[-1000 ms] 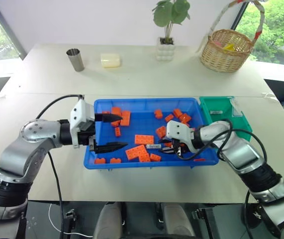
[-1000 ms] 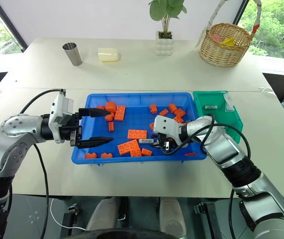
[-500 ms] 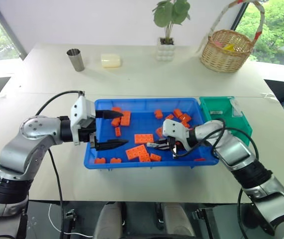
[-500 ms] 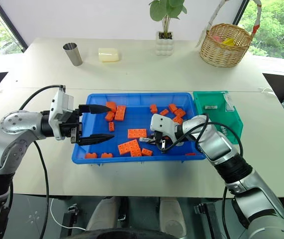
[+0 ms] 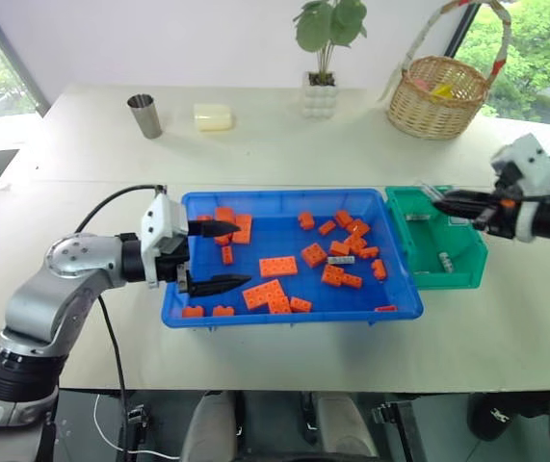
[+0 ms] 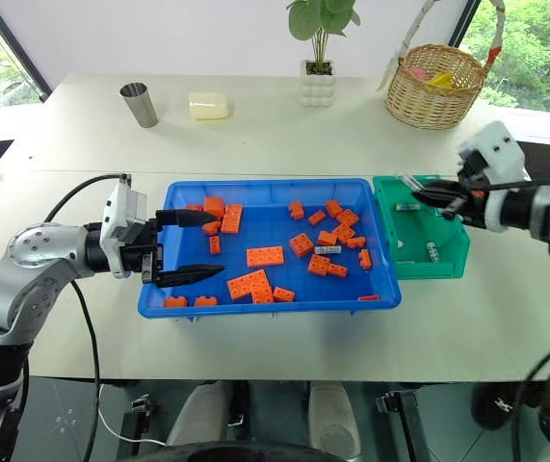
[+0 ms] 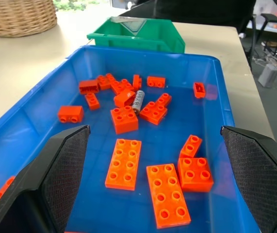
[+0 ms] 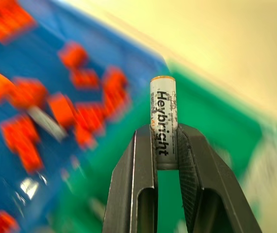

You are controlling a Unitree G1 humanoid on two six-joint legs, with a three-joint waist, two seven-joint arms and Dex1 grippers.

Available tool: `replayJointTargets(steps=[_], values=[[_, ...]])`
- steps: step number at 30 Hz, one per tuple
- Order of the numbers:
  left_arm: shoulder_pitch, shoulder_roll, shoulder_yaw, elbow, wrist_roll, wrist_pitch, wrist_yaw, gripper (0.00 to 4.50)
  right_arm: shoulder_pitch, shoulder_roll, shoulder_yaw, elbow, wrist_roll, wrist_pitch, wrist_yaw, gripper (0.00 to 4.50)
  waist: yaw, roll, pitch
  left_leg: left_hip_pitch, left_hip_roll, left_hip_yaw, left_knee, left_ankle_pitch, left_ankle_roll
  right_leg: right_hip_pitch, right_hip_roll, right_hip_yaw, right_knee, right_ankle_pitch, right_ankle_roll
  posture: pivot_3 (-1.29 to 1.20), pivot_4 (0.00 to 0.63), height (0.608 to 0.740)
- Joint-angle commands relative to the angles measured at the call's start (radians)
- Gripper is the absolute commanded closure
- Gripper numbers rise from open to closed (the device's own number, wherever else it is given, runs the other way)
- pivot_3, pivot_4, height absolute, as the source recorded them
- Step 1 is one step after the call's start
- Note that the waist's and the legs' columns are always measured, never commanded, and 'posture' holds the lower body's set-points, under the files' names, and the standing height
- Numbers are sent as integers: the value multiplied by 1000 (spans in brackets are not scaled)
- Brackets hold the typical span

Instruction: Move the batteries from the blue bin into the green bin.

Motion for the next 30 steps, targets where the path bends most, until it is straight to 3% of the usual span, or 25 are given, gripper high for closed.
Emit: replayJointTargets(steps=[1, 2, 3, 6, 13, 19, 30], values=[[-20, -5, 4, -11, 5, -21, -5, 0, 13, -3, -28, 3, -4, -15, -54, 4433, -2, 1, 0, 0, 0, 0, 0, 0, 0, 0, 0, 0, 0, 0, 0, 0, 150, 736], [-23, -3, 4, -6, 7, -23, -10, 0, 7, 12, -21, 1, 2, -14, -70, 4433, -3, 1, 0, 0, 0, 1, 0, 0, 0, 0, 0, 1, 0, 0, 0, 0, 150, 736], [-25, -1, 4, 1, 10, -26, -15, 0, -1, 21, -11, -1, 6, -17, -82, 3357, -3, 1, 0, 0, 0, 1, 0, 0, 0, 0, 0, 1, 0, 0, 0, 0, 150, 736], [-28, 2, 5, 13, 17, -35, -25, 0, -28, 28, 17, -1, 2, -45, -99, 1975, -1, 1, 0, 0, 0, 0, 0, 0, 0, 0, 0, 1, 1, 0, 0, 0, 150, 736], [-27, -5, 9, 16, 24, -44, -26, 0, -95, 33, 238, -70, -16, -204, 25, 1975, -1, 1, 0, 0, 0, 0, 0, 0, 0, 0, 1, 0, 0, 0, 0, 0, 150, 736], [-2, 0, 22, -12, 20, -40, -12, 0, -164, 56, 447, 16, -95, -354, 157, 1975, 1, 1, 0, 0, 0, 0, 1, 0, 0, 0, 0, 0, 0, 0, 0, 0, 150, 736], [53, 19, 64, -57, 7, -28, 27, 0, -224, 166, 549, 205, -211, -476, 175, 1975, 2, -1, -1, 0, 0, 0, 1, 0, 0, 1, 0, 0, 1, 0, 0, 0, 150, 736]])
